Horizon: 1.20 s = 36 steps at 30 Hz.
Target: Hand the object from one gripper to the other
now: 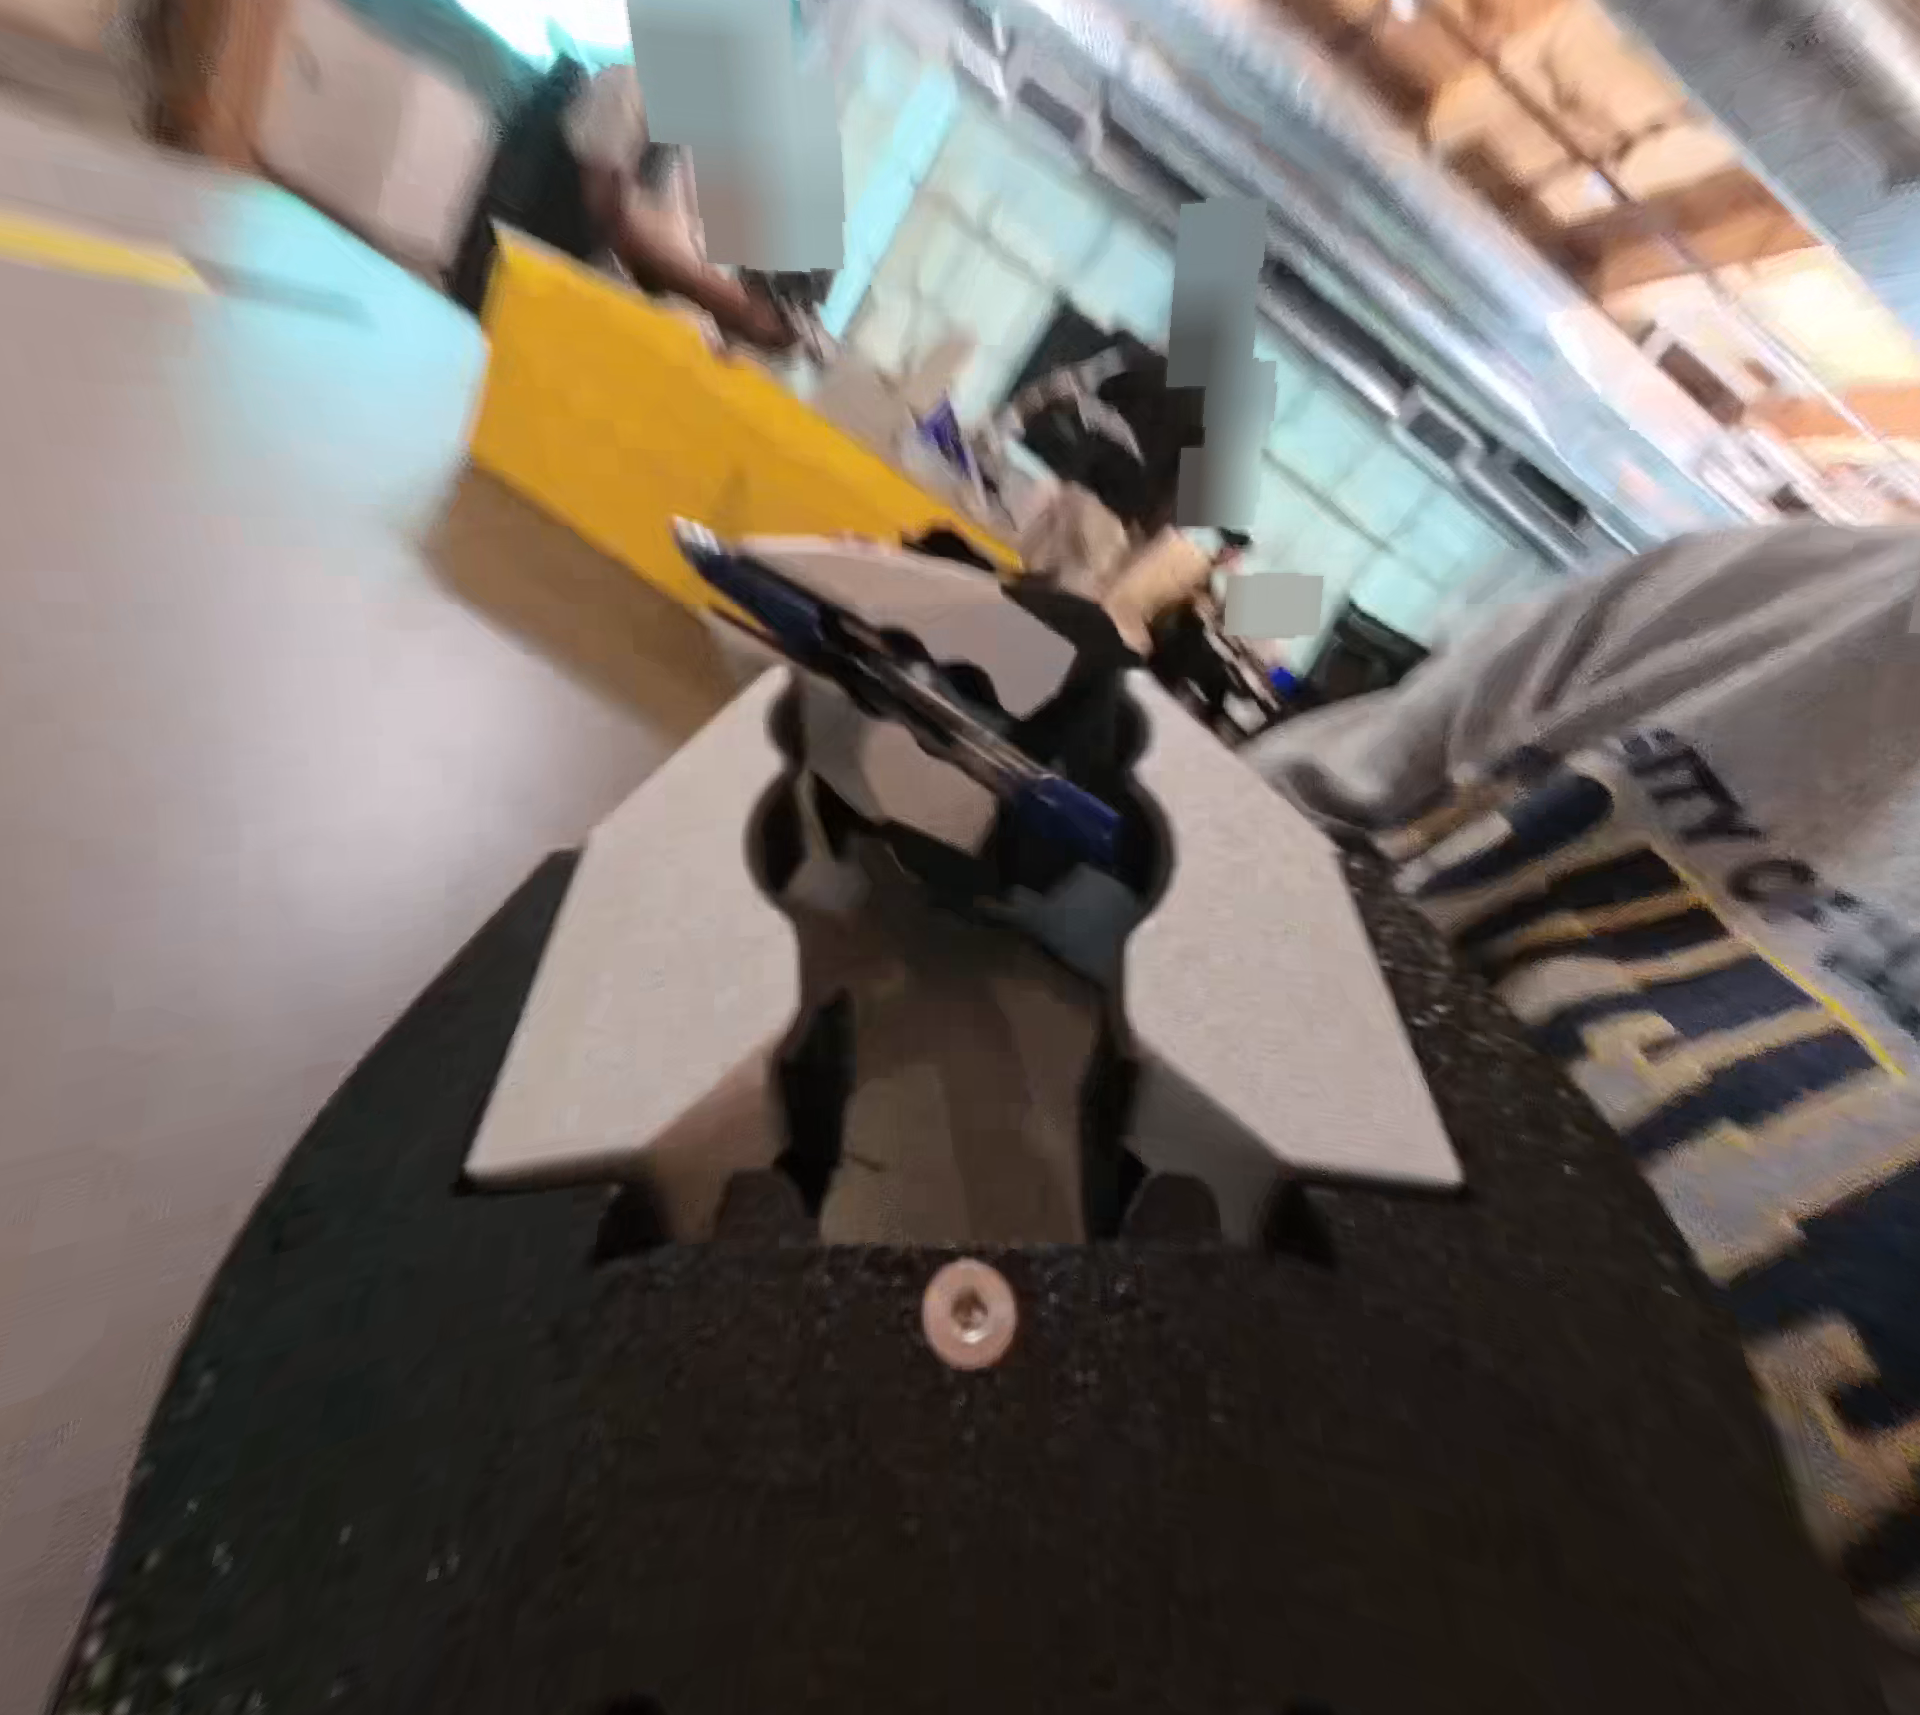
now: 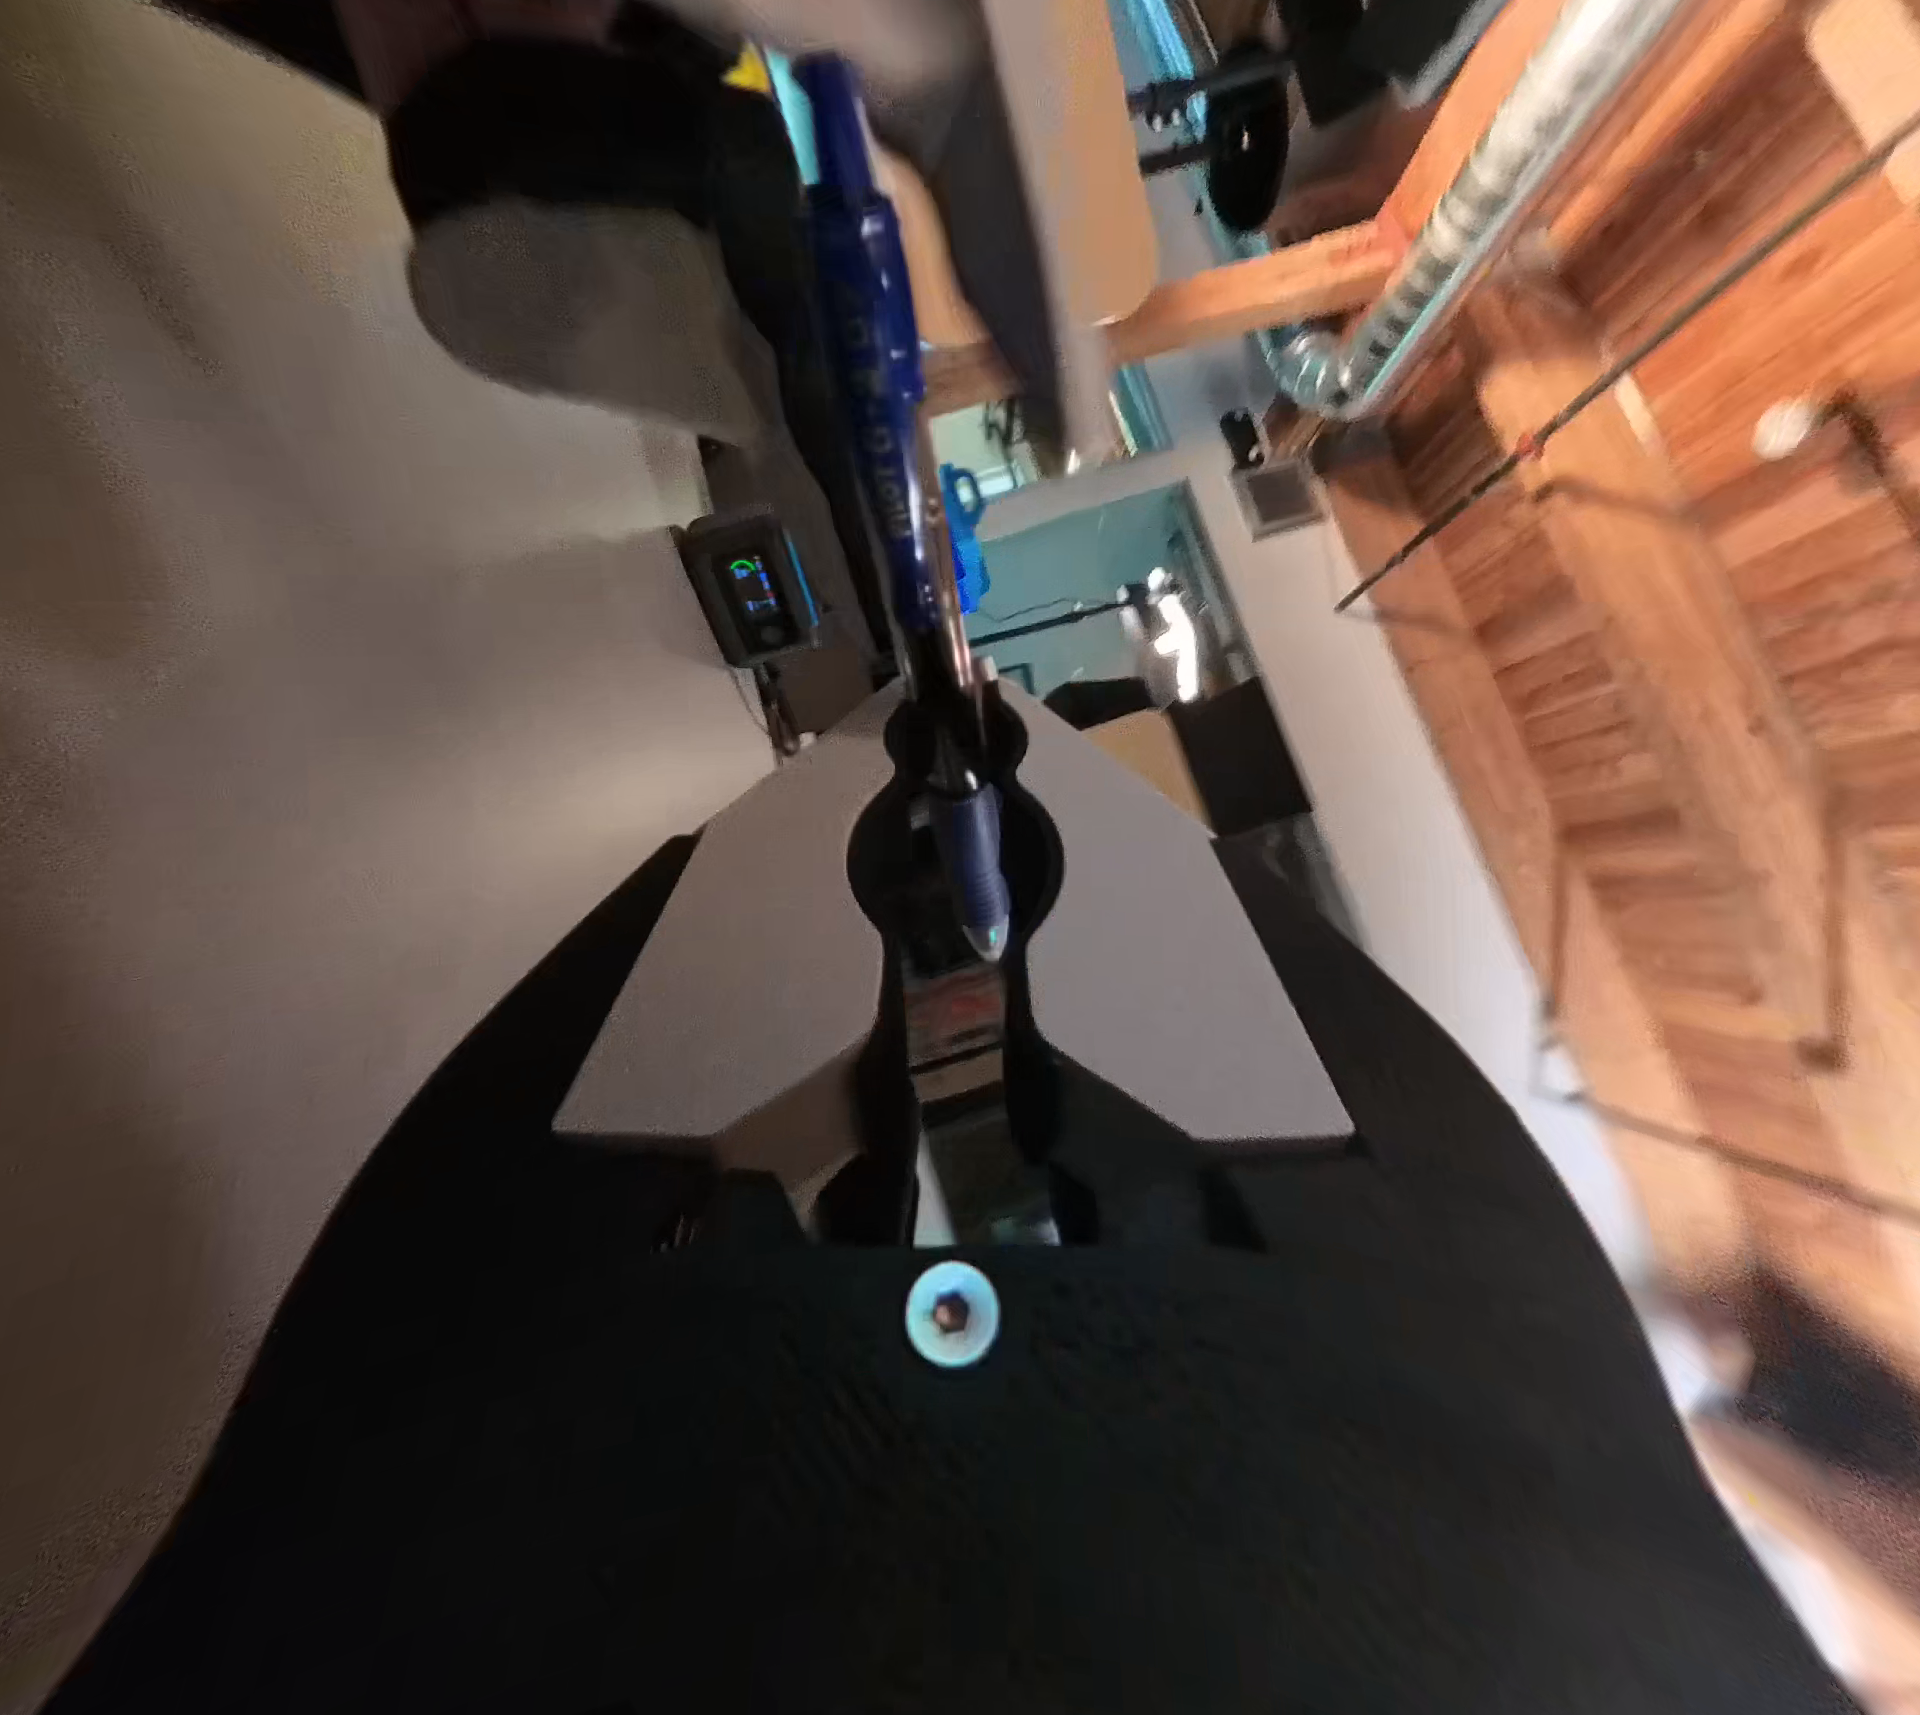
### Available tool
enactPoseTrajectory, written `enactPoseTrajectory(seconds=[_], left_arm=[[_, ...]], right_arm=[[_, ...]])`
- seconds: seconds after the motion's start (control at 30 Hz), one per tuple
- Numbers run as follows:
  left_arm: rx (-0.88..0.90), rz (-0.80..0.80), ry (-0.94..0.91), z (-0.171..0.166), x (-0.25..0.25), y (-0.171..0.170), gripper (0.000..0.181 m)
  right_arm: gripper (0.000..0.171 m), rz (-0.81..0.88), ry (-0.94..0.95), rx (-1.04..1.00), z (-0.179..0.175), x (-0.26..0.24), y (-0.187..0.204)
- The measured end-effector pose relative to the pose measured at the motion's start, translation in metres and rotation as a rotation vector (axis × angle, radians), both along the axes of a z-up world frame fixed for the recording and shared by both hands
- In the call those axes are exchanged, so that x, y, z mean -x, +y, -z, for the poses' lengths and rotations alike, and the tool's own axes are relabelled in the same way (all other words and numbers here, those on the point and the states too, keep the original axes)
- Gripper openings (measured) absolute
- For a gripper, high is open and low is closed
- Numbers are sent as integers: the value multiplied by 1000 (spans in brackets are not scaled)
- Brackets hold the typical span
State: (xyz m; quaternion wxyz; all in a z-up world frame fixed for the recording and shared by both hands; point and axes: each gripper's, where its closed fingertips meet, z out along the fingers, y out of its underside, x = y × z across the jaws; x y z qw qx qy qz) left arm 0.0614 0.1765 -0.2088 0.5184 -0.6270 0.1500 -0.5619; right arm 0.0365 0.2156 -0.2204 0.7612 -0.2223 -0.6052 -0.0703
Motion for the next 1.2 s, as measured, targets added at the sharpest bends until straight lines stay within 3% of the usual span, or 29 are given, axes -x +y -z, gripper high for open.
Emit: enactPoseTrajectory(seconds=[0.03, 0.17, 0.3, 0.43, 0.53, 0.63, 0.73, 0.93, 1.13, 1.2], left_arm=[[-67, -86, -18, -8, 9, 6, 66], [-312, -467, 133, -15, 46, 15, 69], [-368, -657, 238, -15, 66, 16, 61], [-362, -651, 317, -9, 59, 20, 55], [-361, -635, 374, -4, 52, 22, 49], [-363, -623, 408, -1, 47, 23, 45], [-350, -612, 412, 1, 47, 25, 42], [-330, -616, 368, -1, 52, 26, 39], [-327, -613, 350, -2, 54, 25, 38], [-326, -613, 353, -1, 53, 26, 38]], right_arm=[[8, -2, 25, 81, -2, -2, 4], [8, 19, 89, 363, -8, -14, 23], [8, 70, -24, 640, -17, -31, 26], [7, 158, -220, 904, -41, -89, 15], [8, 352, -278, 1060, -53, -173, 40], [8, 689, -376, 1067, -41, -270, 86], [8, 806, -632, 1033, -13, -319, 115], [8, 812, -1024, 835, 38, -333, 153], [9, 753, -995, 928, 61, -314, 165], [20, 773, -979, 978, 61, -314, 161]])
